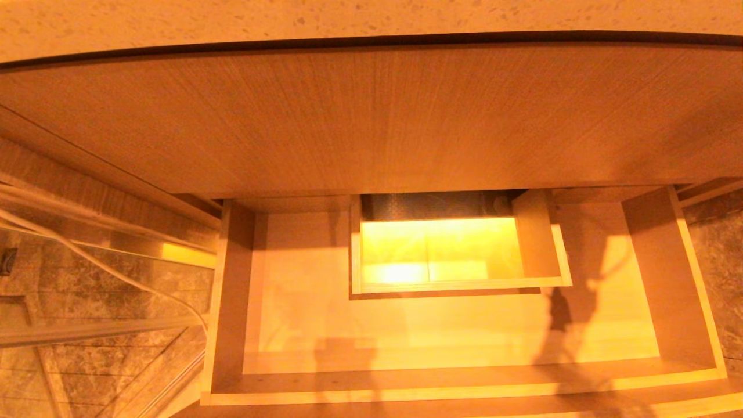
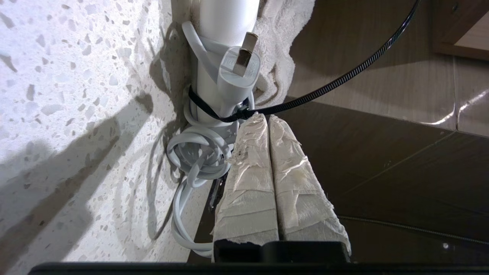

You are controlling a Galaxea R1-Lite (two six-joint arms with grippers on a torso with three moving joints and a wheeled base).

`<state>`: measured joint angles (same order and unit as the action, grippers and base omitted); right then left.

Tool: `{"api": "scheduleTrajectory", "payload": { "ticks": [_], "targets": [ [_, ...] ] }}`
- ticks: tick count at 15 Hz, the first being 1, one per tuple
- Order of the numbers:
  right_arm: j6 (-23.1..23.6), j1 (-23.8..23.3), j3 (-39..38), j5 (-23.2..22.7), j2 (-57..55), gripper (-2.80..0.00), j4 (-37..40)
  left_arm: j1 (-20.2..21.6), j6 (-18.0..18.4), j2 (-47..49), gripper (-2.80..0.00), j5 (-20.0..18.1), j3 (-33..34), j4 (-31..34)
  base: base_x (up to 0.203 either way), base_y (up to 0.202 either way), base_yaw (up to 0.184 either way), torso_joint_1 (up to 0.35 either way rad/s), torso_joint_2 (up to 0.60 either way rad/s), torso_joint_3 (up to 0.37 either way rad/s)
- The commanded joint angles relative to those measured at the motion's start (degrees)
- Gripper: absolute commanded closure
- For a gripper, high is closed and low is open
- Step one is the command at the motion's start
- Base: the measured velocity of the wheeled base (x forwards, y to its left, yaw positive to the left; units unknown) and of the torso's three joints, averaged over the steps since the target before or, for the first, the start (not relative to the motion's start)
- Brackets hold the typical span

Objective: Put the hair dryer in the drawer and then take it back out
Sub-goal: Pick up the hairdryer

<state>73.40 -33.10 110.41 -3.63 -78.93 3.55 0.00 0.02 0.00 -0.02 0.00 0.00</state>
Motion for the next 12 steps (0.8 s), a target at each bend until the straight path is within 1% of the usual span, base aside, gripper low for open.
{"api": "scheduleTrajectory", "payload": {
  "ticks": [1, 5, 10, 12],
  "targets": [
    [0.8, 0.1, -0.3, -1.0, 0.7, -2.80, -0.1, 0.0, 0.0, 0.0, -2.80, 0.0, 0.0, 0.0, 0.000, 0.000, 0.000, 0.000, 0.00, 0.000],
    [0.5, 0.1, -5.9, -1.0, 4.6, -2.80, -0.1, 0.0, 0.0, 0.0, -2.80, 0.0, 0.0, 0.0, 0.000, 0.000, 0.000, 0.000, 0.00, 0.000],
    [0.7, 0.0, -6.0, -0.3, 3.7, -2.80, -0.9, 0.0, 0.0, 0.0, -2.80, 0.0, 0.0, 0.0, 0.000, 0.000, 0.000, 0.000, 0.00, 0.000],
    [0.9, 0.1, -6.1, 2.3, 3.1, -2.80, -0.9, 0.0, 0.0, 0.0, -2.80, 0.0, 0.0, 0.0, 0.000, 0.000, 0.000, 0.000, 0.00, 0.000]
  ]
}}
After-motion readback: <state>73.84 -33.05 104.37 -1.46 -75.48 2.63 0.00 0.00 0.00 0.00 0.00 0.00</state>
